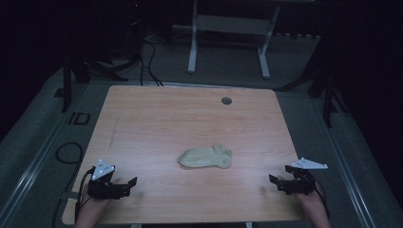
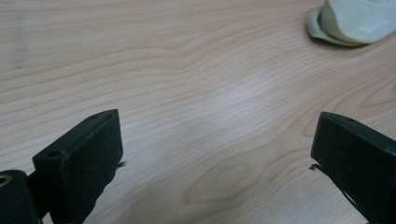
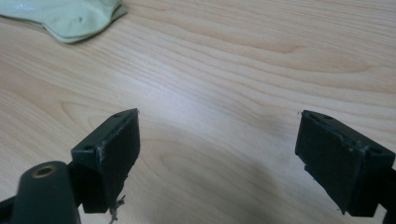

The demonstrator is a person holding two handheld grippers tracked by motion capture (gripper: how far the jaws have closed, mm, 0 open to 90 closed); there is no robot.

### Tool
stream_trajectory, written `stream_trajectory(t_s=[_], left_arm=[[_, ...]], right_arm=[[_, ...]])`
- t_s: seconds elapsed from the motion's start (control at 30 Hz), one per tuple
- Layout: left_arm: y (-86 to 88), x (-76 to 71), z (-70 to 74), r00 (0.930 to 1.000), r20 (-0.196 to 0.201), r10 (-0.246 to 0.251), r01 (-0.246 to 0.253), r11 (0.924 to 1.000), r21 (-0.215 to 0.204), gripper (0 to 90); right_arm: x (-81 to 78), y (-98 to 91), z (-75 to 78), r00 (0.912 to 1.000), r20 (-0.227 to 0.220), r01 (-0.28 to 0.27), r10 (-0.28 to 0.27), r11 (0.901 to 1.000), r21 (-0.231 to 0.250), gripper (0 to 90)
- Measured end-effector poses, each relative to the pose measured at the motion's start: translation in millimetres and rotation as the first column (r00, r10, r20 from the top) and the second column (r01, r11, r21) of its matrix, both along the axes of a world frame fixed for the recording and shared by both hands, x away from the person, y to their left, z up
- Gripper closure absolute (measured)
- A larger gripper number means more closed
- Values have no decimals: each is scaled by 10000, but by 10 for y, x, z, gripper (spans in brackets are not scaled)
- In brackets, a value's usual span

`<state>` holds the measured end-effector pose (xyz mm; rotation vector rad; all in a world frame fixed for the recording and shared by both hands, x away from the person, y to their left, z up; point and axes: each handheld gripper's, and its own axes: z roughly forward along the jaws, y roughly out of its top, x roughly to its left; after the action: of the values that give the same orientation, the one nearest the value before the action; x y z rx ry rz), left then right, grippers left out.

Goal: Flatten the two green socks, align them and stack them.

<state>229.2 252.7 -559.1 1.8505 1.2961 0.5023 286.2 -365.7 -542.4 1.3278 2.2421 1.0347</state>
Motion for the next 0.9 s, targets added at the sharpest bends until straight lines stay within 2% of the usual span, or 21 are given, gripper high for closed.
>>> stream_trajectory(t_s=[0.13, 0.27, 0.33, 0.47, 0.57, 0.67, 0.77, 0.83, 0.9], left_arm=[[78, -61, -2, 9995, 153, 286, -288, 9995, 111, 24], [176, -122, -1, 9983, 150, 559, -560, 9984, 22, 24], [238, -163, -2, 9966, 246, 792, -789, 9968, -143, 24], [360, -229, -19, 9920, 290, 1229, -1219, 9920, -342, 24], [398, -267, -29, 9908, 298, 1322, -1312, 9908, -333, 24], [430, -313, -35, 9897, 446, 1358, -1343, 9903, -344, 24], [472, -334, -33, 9869, 468, 1543, -1524, 9874, -420, 24], [526, -354, -18, 9831, 512, 1760, -1736, 9836, -493, 24], [560, -362, -15, 9770, 582, 2050, -2033, 9785, -333, 24]], right_arm=[[-61, -35, -12, 9996, 158, 244, -243, 9997, -70, 142], [-93, -65, -51, 9989, -2, 476, -476, 9989, -24, 142], [-118, -80, -53, 9980, 56, 632, -632, 9980, -58, 142], [-158, -144, -52, 9944, 295, 1010, -1014, 9947, 178, 142], [-190, -190, -51, 9892, 546, 1340, -1357, 9904, 330, 142], [-226, -242, -56, 9791, 906, 1784, -1822, 9827, 489, 142], [-241, -268, -62, 9744, 992, 1982, -2015, 9792, 421, 142], [-267, -301, -78, 9698, 1068, 2168, -2192, 9756, 333, 142], [-285, -320, -92, 9660, 1125, 2307, -2328, 9725, 317, 142]])
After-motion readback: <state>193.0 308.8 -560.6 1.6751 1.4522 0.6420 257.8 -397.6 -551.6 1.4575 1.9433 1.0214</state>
